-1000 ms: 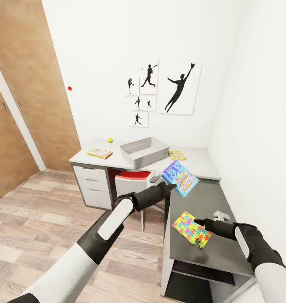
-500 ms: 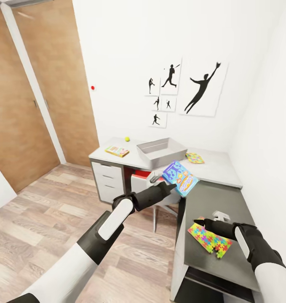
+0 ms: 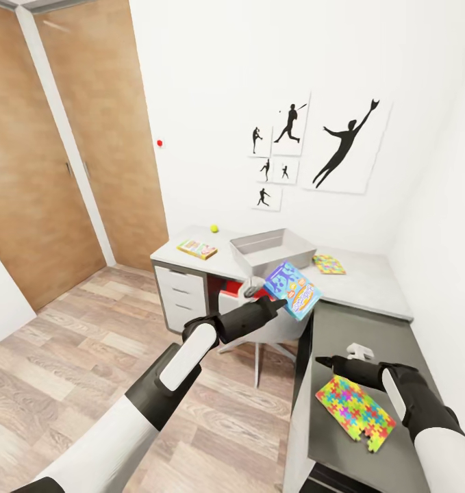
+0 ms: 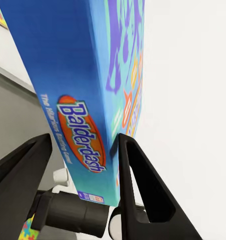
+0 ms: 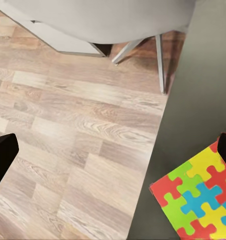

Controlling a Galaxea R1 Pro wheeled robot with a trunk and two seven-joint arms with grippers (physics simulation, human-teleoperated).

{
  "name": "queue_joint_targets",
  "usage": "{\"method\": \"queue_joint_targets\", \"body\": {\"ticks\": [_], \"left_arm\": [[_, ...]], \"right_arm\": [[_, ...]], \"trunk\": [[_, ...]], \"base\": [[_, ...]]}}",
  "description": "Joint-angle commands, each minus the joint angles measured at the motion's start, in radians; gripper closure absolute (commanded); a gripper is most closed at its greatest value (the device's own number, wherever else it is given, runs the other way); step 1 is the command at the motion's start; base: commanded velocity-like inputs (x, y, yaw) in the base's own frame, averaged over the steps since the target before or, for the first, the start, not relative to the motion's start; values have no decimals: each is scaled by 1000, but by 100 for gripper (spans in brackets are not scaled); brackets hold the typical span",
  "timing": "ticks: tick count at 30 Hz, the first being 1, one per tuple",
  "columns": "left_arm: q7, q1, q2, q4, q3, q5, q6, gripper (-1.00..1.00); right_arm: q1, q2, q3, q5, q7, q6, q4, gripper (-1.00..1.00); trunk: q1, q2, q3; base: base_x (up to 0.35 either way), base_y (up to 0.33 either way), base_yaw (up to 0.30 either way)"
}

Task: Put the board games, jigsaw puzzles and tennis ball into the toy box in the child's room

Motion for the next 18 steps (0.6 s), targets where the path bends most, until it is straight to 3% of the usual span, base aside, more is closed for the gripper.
{"method": "queue_joint_targets", "body": {"ticks": [1,11,18], "left_arm": [[-1,-1,0,0,0,3,4,100],[-1,-1,0,0,0,4,4,100],[-1,-1,0,0,0,4,4,100]], "right_arm": [[-1,0,-3,-5,1,8,-1,-100],[-1,0,-3,-5,1,8,-3,-100],[-1,0,-3,-4,1,8,-4,-100]], "trunk": [[1,-2,-2],[1,-2,-2],[1,-2,-2]], "base": [[66,-20,18],[28,-9,13],[6,-2,152]]}}
